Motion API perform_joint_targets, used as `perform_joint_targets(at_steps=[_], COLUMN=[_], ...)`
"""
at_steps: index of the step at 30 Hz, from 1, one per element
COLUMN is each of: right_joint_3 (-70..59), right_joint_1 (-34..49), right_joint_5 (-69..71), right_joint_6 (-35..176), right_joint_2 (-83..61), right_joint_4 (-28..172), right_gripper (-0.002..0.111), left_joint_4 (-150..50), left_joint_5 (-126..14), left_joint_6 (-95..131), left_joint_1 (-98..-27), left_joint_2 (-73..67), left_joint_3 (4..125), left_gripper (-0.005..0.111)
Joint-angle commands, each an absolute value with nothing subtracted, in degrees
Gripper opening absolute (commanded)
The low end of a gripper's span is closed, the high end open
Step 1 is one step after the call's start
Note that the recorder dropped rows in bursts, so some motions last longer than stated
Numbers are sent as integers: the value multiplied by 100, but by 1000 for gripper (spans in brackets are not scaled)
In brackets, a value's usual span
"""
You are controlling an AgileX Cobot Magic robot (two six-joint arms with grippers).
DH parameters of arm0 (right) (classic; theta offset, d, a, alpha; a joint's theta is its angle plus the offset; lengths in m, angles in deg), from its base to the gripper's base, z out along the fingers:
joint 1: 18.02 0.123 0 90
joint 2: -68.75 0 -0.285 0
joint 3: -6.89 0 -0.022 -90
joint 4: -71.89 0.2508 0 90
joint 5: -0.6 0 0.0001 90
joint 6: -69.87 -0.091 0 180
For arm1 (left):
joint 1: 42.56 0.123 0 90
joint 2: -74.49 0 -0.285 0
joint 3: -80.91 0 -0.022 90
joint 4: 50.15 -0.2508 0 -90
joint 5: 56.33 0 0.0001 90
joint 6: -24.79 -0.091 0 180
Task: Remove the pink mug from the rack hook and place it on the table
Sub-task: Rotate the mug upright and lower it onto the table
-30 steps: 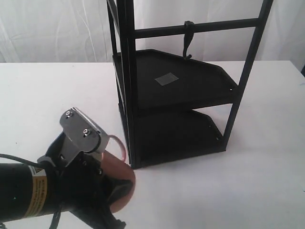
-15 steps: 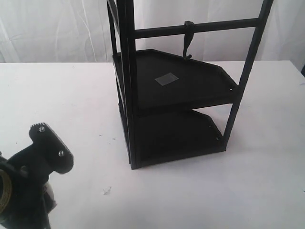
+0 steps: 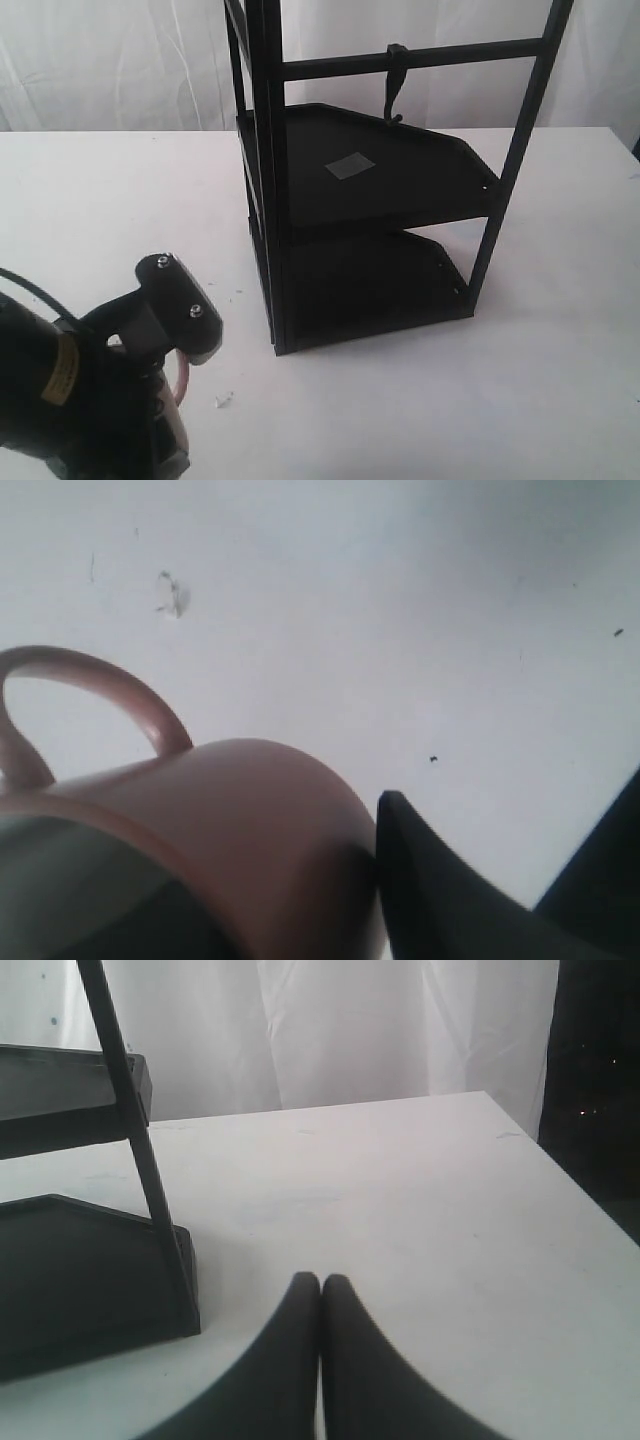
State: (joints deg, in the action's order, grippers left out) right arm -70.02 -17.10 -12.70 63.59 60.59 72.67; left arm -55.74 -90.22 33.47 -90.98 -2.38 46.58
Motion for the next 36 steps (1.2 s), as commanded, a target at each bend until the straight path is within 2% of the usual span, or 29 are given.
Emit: perform_joint_targets(at_steps=[1, 4, 10, 15, 36], right_joint_3=[-7033, -7033, -7033, -7033, -7033], right_joint_1=[-1733, -1733, -1733, -1733, -1733], right_joint_5=[-1198, -1198, -1207, -1207, -1207], right_joint_6=[6357, 6357, 6357, 6357, 6357], right_joint_2=[6096, 6096, 6096, 6096, 6096], right_joint_4=[7232, 7232, 7232, 7232, 7232], right_gripper=[0, 0, 0, 0, 0], left_joint_4=[-5746, -5839, -5789, -5640, -5489], left_joint_5=[-8786, -8749, -8552, -8414, -7473], left_joint_6=[3248, 3292, 3422, 3379, 3393], left_joint_1=[-9122, -8986, -8165, -7767, -7752], left_joint_2=[-583, -889, -1164, -1176, -2272], left_joint_3=[4863, 5027, 5188, 5188, 5188], left_gripper=[0, 0, 0, 0, 0])
